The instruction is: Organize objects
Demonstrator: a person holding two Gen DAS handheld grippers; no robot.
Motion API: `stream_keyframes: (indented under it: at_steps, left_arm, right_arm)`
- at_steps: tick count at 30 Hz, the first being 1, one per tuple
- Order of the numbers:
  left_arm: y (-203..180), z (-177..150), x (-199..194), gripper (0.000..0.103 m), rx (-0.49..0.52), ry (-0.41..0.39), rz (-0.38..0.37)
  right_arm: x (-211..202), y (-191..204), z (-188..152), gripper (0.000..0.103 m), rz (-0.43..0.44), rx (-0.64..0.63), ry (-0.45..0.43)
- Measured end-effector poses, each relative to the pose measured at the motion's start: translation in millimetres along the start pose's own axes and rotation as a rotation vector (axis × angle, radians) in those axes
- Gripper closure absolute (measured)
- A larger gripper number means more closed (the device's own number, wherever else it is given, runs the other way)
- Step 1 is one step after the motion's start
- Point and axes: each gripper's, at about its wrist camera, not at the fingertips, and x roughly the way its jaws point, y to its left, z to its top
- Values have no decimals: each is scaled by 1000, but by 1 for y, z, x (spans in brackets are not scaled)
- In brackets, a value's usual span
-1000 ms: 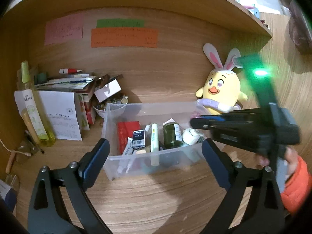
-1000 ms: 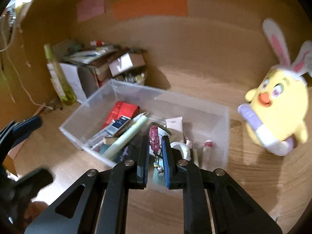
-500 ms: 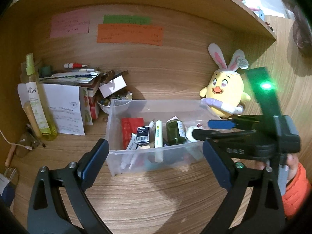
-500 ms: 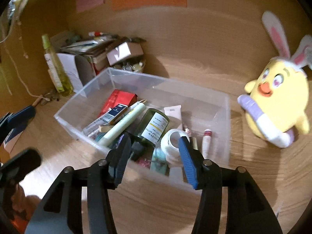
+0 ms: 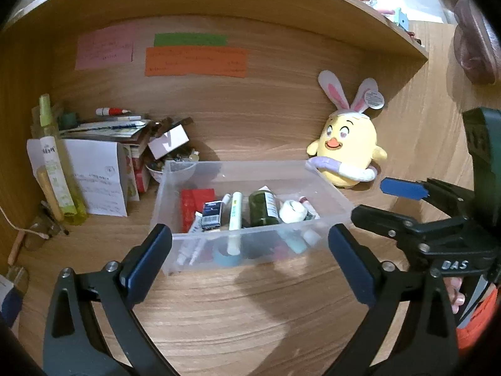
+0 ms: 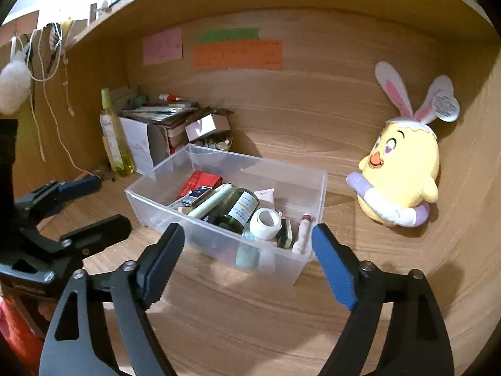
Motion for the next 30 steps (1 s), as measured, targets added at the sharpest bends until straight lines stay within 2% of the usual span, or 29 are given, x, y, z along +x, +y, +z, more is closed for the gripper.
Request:
stream_keyframes:
  at_steps: [10, 30]
  left_arm:
    - [-7, -10, -2, 2, 22, 16, -7]
    - [-9, -15, -3, 1, 32, 18, -14]
  right_arm:
    - [-9, -2, -23, 21, 7, 41, -2]
    - [-11, -6, -29, 20, 17, 68, 12]
